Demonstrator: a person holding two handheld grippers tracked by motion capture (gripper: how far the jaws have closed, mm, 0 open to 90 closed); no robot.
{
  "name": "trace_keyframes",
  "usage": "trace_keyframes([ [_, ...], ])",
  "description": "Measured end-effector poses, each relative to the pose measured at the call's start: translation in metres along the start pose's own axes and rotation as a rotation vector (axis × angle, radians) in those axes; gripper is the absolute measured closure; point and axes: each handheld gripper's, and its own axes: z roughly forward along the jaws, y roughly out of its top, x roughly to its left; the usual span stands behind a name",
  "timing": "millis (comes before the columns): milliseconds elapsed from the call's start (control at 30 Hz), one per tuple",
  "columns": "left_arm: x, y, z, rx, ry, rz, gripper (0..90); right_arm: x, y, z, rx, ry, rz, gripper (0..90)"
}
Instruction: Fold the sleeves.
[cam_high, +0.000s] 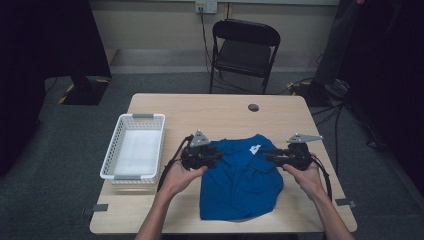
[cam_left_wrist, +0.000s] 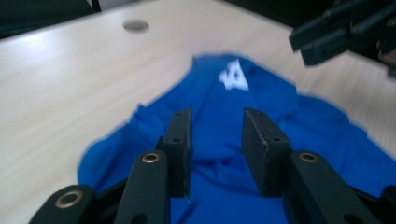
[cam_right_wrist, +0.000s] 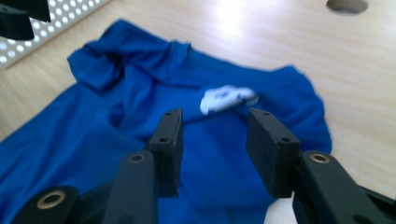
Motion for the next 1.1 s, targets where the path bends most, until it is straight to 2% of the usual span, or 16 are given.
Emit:
trace_keyframes([
  [33,-0.001,-0.005,0.001,-0.006,-0.003,-0.006,64.6,0.000,-0.004,0.001,0.006,-0.001,0.005,56.1],
  [67,-0.003,-0.009,0.003,0.005,0.002,0.004,66.2,0.001,-0.009,0.003,0.010,-0.001,0.014,55.1],
  [167,-0.006,-0.024,0.009,0.041,-0.012,-0.016,65.9,0.003,-0.021,0.008,0.031,-0.001,0.019,55.0],
  [300,-0.011,-0.040,0.009,0.073,-0.032,-0.028,62.4,0.007,-0.030,0.008,0.020,0.004,0.019,54.9],
  [400,-0.015,-0.050,0.007,0.093,-0.044,-0.026,59.6,0.012,-0.036,0.007,0.036,-0.002,-0.003,55.2],
  [467,-0.018,-0.055,0.008,0.130,-0.059,-0.011,61.9,0.013,-0.040,0.007,0.053,-0.011,-0.014,56.7],
  [533,-0.020,-0.060,0.009,0.143,-0.074,-0.015,62.2,0.012,-0.044,0.008,0.066,-0.023,-0.007,58.9],
  [667,-0.023,-0.067,0.014,0.175,-0.072,-0.001,62.1,0.016,-0.054,0.010,0.084,-0.029,-0.024,59.7],
  [800,-0.023,-0.073,0.016,0.173,-0.052,-0.019,57.6,0.020,-0.061,0.010,0.075,-0.035,-0.024,58.9],
  [900,-0.026,-0.075,0.015,0.165,-0.043,-0.002,57.6,0.021,-0.068,0.013,0.098,-0.054,-0.029,59.0],
  [1000,-0.028,-0.077,0.012,0.161,-0.048,0.010,58.1,0.022,-0.072,0.010,0.088,-0.054,-0.032,58.9],
  [1100,-0.028,-0.080,0.008,0.165,-0.076,0.007,60.9,0.025,-0.075,0.006,0.091,-0.053,-0.042,59.0],
])
